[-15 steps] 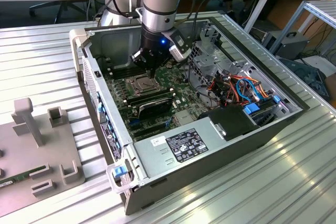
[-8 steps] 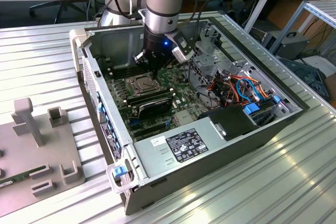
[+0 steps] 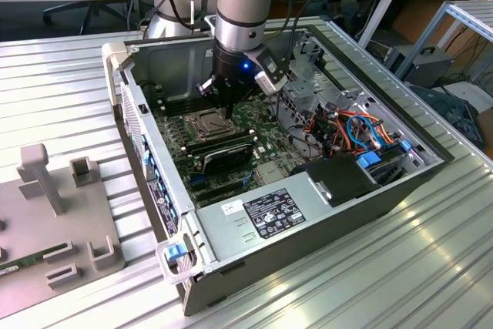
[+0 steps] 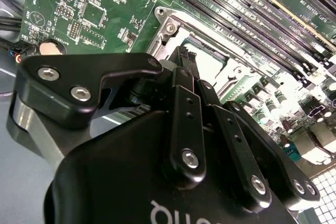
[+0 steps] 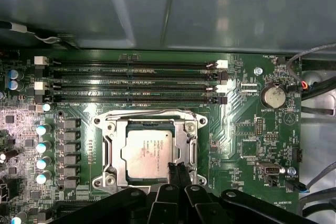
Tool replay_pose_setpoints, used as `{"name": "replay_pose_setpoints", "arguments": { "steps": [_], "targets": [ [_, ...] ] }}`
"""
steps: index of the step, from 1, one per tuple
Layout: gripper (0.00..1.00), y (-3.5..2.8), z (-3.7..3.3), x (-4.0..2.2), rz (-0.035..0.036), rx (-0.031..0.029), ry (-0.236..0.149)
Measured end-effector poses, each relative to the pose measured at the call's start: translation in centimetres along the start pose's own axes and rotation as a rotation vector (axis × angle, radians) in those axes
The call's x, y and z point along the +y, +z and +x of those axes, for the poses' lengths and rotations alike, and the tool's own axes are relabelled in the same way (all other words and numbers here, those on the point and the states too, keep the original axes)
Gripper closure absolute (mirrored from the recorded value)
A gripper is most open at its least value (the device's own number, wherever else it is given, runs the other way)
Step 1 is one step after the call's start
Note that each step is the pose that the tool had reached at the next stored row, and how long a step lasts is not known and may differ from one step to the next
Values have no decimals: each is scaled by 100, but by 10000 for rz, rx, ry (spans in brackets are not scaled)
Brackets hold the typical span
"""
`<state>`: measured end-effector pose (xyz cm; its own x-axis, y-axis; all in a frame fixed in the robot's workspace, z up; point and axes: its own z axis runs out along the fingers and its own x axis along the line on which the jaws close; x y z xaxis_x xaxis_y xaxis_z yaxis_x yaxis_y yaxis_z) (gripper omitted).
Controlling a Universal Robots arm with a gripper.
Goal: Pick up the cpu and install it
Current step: 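Install the second cpu locking lever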
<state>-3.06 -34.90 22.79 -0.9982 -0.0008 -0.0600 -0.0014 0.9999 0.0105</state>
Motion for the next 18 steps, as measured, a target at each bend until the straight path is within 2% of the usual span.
{"name": "replay_pose_setpoints", "arguments": {
  "steps": [4,10,18],
  "targets": [
    [89,-31,-2,0,12,0,-2],
    [89,-36,-2,0,16,1,-2],
    [89,-97,-6,1,35,-1,-3]
  ]
}}
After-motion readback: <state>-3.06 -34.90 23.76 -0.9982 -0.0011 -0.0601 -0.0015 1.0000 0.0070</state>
